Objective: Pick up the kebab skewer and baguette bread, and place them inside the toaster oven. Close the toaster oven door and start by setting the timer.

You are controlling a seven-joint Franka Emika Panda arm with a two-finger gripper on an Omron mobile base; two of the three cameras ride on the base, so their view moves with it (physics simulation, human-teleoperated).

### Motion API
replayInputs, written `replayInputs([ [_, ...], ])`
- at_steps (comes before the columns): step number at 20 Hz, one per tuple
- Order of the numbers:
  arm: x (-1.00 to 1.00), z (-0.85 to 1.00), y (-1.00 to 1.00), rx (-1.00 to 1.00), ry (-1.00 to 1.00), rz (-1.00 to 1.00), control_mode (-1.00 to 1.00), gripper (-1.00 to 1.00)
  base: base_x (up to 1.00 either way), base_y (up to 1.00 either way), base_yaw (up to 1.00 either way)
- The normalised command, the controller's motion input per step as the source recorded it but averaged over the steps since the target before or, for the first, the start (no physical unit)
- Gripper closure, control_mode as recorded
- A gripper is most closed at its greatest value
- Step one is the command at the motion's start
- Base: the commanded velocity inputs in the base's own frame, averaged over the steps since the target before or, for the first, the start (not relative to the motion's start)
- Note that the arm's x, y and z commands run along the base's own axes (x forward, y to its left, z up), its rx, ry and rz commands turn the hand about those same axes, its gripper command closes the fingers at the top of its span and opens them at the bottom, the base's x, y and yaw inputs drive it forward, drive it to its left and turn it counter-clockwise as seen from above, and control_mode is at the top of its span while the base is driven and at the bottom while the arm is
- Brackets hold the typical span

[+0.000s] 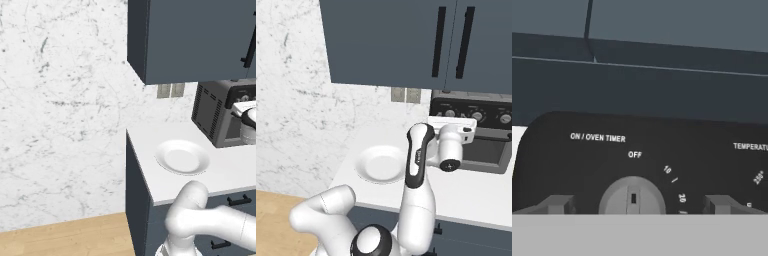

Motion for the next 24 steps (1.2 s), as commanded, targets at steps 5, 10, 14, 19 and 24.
replayInputs([
  [5, 0.29, -0.11, 0.02, 0.00, 0.00, 0.00, -1.00, -1.00, 0.00, 0.00, 0.00],
  [10, 0.26, -0.03, 0.00, 0.00, 0.00, 0.00, -1.00, 1.00, 0.00, 0.00, 0.00],
  [14, 0.22, 0.00, 0.01, 0.00, -0.02, 0.00, -1.00, 1.00, 0.00, 0.00, 0.00],
  [19, 0.20, 0.00, 0.14, 0.00, -0.04, 0.00, -1.00, 1.00, 0.00, 0.00, 0.00],
  [24, 0.05, 0.00, 0.28, -0.01, -0.10, 0.00, -1.00, 1.00, 0.00, 0.00, 0.00],
])
